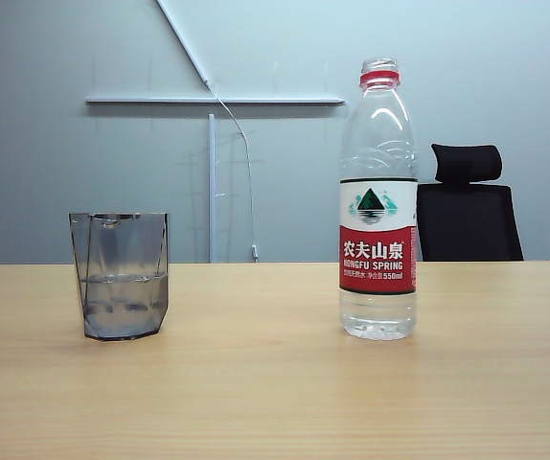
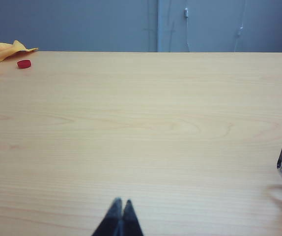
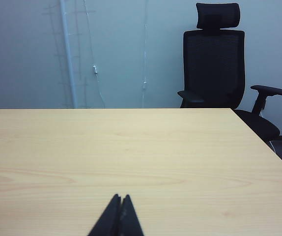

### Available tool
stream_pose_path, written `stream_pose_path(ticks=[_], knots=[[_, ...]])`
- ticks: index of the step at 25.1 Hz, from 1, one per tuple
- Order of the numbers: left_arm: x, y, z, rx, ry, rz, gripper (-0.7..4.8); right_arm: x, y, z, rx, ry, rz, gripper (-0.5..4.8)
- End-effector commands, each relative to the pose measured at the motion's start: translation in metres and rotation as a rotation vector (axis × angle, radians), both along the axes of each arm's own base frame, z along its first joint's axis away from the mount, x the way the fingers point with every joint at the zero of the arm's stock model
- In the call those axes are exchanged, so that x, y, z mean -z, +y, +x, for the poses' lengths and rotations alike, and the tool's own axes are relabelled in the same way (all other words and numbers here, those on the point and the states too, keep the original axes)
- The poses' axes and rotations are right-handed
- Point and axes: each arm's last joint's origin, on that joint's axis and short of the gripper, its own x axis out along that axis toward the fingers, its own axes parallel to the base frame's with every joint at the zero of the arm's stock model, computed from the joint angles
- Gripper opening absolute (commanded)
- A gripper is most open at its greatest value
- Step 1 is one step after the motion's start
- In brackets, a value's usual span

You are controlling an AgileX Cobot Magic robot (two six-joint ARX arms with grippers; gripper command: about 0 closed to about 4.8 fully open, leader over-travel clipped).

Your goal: Pick up the mineral water bottle on the table and pour water into the mug until it's half full.

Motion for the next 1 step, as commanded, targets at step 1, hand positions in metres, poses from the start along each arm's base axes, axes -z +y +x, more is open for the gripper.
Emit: stream_pose_path(ticks=[1], knots=[[-0.0017,-0.0001,0.0000,0.002,-0.011,-0.003,-0.02,-0.0008,0.0001,-0.0001,-0.002,-0.018,0.000,-0.08]])
